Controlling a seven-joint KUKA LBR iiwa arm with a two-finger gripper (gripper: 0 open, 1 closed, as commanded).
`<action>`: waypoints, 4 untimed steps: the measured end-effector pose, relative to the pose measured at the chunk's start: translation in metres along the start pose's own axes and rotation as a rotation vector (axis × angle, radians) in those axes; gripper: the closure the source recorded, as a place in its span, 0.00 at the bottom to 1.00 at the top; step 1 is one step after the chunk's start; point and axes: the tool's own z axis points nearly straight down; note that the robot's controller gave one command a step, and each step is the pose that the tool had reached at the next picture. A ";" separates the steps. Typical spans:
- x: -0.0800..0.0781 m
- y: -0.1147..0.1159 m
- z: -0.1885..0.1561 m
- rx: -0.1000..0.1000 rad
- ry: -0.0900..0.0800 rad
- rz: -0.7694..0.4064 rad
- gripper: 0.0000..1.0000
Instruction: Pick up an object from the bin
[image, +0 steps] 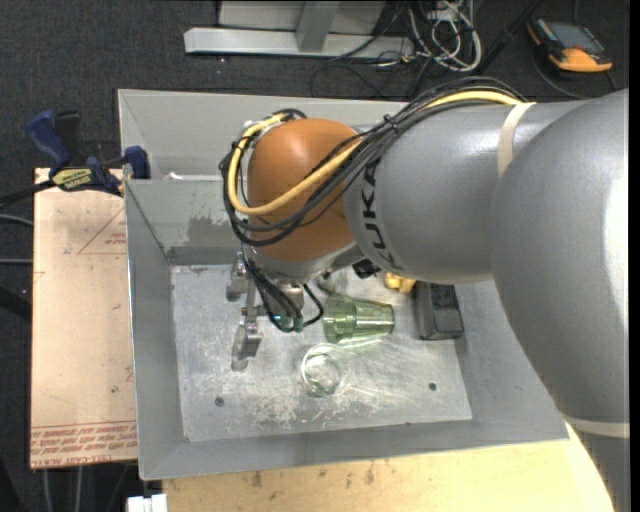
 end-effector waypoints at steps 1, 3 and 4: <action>-0.002 -0.001 -0.005 -0.002 -0.008 0.004 0.00; 0.029 0.004 0.061 0.000 -0.003 -0.119 0.00; 0.069 0.043 0.092 -0.004 -0.004 -0.082 1.00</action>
Offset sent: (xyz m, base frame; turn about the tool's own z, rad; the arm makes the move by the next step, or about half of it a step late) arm -0.0482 0.0125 -0.0863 -0.1786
